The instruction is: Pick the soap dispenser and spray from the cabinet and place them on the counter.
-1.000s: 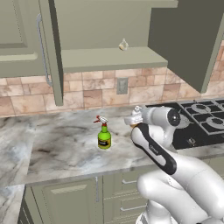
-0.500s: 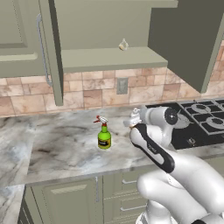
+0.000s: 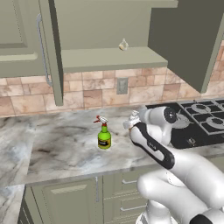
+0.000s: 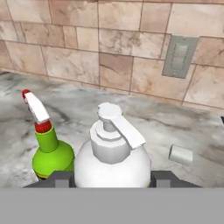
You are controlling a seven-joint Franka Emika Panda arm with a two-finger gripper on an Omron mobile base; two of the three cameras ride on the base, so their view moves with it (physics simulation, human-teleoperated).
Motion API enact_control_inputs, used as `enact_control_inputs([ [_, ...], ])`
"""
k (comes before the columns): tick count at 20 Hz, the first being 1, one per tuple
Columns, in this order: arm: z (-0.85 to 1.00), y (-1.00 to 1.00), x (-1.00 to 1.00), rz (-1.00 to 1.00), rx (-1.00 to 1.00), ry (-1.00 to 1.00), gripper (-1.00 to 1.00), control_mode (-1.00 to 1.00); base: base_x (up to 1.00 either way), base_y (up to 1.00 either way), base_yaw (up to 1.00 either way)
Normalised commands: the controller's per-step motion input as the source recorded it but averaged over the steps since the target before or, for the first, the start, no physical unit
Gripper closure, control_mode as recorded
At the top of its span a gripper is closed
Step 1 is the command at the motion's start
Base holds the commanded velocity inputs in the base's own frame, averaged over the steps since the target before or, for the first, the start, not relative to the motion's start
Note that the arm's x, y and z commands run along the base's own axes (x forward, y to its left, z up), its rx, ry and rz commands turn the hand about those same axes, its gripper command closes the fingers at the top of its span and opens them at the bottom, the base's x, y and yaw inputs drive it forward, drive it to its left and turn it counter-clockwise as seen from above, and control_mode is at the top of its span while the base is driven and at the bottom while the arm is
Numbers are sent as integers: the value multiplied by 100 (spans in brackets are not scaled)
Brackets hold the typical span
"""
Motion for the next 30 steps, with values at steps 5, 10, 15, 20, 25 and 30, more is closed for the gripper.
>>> enact_control_inputs([
  [5, -28, 0, 3, 1, 7, -6, 100, -100, 0, 0, 0],
  [10, -25, 1, 6, 1, 1, -6, 100, -100, 0, 0, 0],
  [15, -30, 2, 1, 1, 0, -1, 100, -100, 0, 0, 0],
  [20, -30, 3, 2, 1, 0, 0, 100, -100, 0, 0, 0],
  [25, -24, 1, 0, 1, 0, -2, 100, -100, 0, 0, 0],
  [30, -22, 0, 0, 1, -1, -2, 100, -100, 0, 0, 0],
])
